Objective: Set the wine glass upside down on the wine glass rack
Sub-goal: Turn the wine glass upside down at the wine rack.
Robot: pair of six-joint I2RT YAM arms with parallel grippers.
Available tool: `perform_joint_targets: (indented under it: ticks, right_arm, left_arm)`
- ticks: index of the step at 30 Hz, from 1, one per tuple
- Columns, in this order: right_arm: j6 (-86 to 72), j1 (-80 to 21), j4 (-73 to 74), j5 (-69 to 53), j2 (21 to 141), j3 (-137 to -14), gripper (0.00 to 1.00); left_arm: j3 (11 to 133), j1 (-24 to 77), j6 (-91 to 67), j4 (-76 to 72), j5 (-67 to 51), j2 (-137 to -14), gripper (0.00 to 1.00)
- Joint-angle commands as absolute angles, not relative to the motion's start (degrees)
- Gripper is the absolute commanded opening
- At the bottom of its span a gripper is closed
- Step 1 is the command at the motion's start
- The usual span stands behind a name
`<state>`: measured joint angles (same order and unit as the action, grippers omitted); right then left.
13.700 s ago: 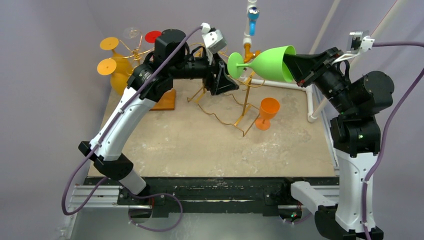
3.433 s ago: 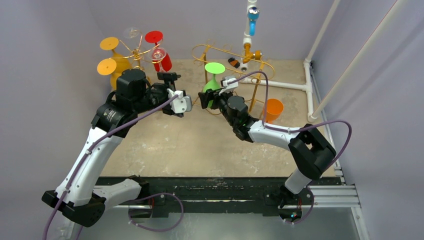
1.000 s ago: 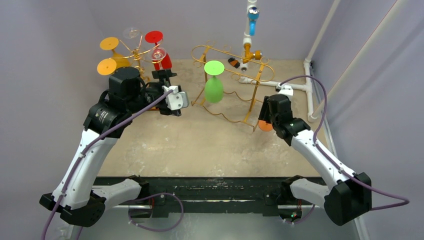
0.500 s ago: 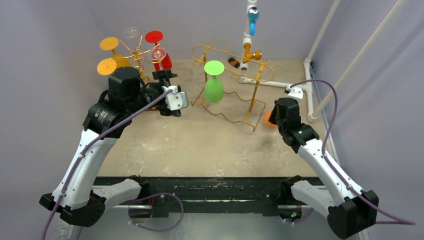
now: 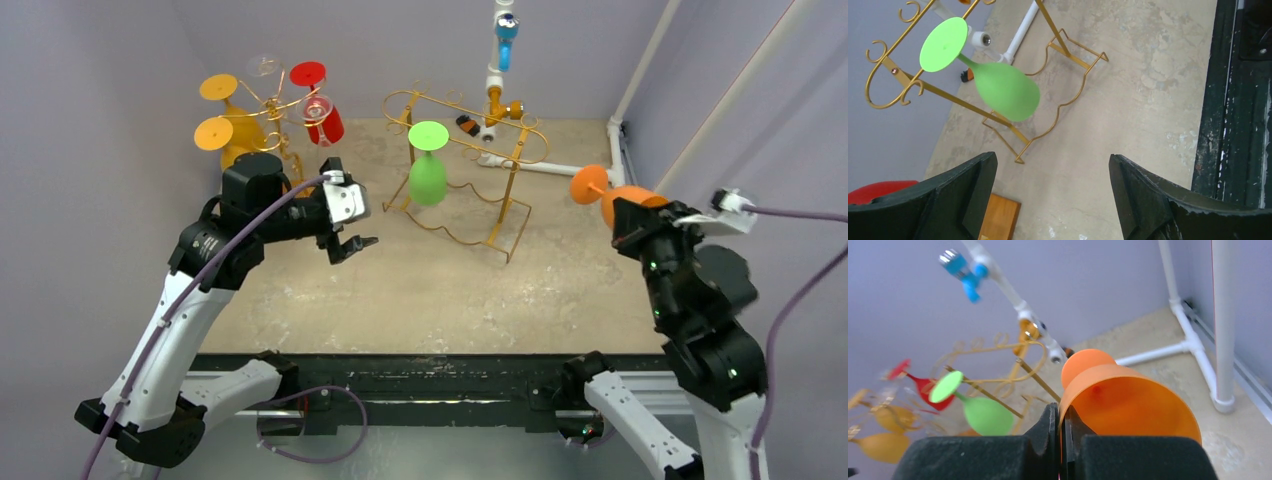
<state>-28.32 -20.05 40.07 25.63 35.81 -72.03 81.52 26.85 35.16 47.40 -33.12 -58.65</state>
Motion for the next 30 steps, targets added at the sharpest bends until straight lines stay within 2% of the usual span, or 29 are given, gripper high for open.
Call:
perform_joint_targets:
  ticks: [1,7,14,22,30]
  right_arm:
    - [-28.92,-20.13,39.77,16.91,31.87,-77.97,0.00]
    - [-26.41,-20.12,30.12,-2.59,37.97,-82.57,0.00]
    - [-31.28,-20.12,15.60,-15.93,46.43,-82.86,0.00]
    - [-35.20,-20.26,7.18,-22.99,54.94,-84.37,0.00]
    - [-36.56,-23.16,3.41,-23.84,58.75,-84.50,0.00]
  left_arm:
    - [81.51,26.63,28.24,41.40,-35.20,-58.10,0.89]
    - [84.29,26.63,20.21,32.81,-38.60,-59.82,0.91]
    - [93.47,26.71,3.60,23.87,-42.89,-70.10,0.92]
    - [95.78,26.72,-2.41,21.98,-43.74,-74.83,0.93]
    - [98.21,26.78,-4.26,19.83,-42.34,-79.29,0.91]
